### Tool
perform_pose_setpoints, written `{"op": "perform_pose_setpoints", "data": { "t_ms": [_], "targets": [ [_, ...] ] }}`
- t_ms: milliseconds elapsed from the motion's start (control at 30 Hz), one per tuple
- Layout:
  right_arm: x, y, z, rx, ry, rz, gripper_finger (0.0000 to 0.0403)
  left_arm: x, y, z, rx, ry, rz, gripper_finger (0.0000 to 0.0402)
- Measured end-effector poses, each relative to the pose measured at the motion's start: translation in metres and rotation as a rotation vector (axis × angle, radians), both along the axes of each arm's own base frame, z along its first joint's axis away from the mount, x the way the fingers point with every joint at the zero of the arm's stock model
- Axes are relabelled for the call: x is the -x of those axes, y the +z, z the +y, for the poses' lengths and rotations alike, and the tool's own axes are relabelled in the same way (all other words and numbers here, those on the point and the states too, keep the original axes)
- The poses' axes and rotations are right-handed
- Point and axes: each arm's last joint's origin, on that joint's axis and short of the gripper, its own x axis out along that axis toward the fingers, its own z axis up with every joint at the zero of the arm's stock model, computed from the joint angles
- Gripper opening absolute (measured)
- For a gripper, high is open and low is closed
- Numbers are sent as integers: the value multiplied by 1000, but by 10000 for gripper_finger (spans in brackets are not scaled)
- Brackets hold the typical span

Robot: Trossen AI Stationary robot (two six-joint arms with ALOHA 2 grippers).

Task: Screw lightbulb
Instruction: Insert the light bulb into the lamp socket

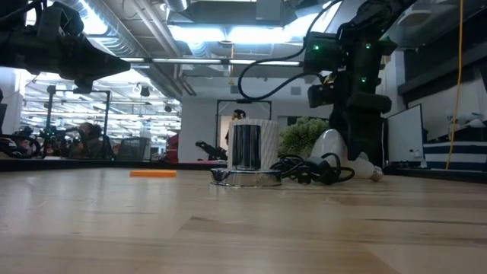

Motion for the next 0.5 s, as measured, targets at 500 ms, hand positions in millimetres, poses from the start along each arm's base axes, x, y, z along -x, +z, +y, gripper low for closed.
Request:
{"op": "perform_pose_setpoints", "data": {
  "t_ms": [500],
  "targets": [
    [-8,-25,-3,0,79,66,389,0,0,0,0,0,0,5]
  ]
}}
